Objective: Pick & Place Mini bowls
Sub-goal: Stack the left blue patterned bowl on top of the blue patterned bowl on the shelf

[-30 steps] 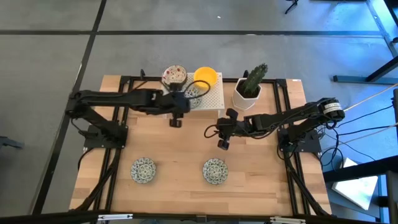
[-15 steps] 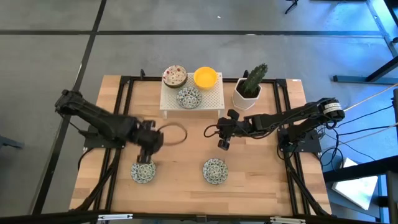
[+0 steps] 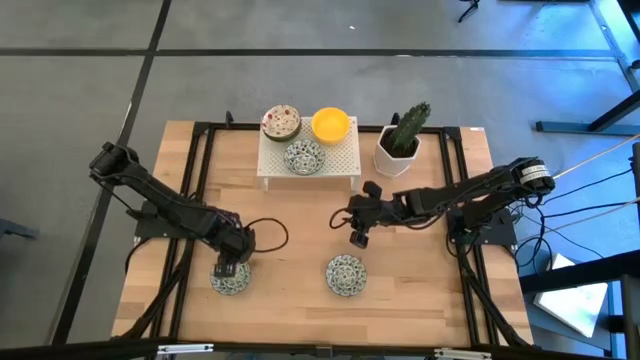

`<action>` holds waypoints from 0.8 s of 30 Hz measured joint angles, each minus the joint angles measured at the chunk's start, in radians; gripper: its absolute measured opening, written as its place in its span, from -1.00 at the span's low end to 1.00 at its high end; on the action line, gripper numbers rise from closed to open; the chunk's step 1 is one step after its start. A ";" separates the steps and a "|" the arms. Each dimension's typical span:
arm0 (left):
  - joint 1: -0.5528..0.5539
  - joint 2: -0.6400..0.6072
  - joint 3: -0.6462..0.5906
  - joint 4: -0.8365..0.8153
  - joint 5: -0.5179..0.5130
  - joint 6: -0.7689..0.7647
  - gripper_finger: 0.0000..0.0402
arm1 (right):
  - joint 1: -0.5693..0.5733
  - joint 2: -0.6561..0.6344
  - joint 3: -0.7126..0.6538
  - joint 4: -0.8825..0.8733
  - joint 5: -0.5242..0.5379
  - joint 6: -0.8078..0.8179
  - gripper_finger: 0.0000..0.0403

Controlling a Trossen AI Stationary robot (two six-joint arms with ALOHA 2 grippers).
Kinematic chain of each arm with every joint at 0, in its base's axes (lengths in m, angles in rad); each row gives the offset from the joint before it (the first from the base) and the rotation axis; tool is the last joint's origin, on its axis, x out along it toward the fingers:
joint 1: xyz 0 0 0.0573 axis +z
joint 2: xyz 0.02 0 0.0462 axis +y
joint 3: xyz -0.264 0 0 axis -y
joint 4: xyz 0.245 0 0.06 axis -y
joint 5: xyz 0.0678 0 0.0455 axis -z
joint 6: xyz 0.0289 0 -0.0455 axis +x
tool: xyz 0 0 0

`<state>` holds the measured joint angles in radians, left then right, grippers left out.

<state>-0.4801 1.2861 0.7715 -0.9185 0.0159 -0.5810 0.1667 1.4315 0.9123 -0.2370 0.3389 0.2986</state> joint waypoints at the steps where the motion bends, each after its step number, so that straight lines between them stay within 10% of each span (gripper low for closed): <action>1: 0.000 0.000 -0.006 0.016 0.016 -0.001 -0.14 | 0.002 0.000 0.000 0.000 0.000 0.002 -0.41; 9: 0.000 0.000 -0.076 0.051 0.024 -0.026 -0.20 | 0.017 0.000 0.000 -0.001 0.000 0.004 -0.41; 18: 0.013 -0.010 -0.134 0.050 0.076 -0.026 -0.87 | 0.017 0.000 0.000 0.001 0.000 -0.015 -0.41; 24: 0.030 -0.031 -0.076 0.077 0.050 -0.002 -0.90 | 0.017 0.000 0.000 0.008 0.001 -0.018 -0.41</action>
<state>-0.4500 1.2556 0.6958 -0.8416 0.0660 -0.5828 0.1833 1.4315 0.9121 -0.2295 0.3401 0.2807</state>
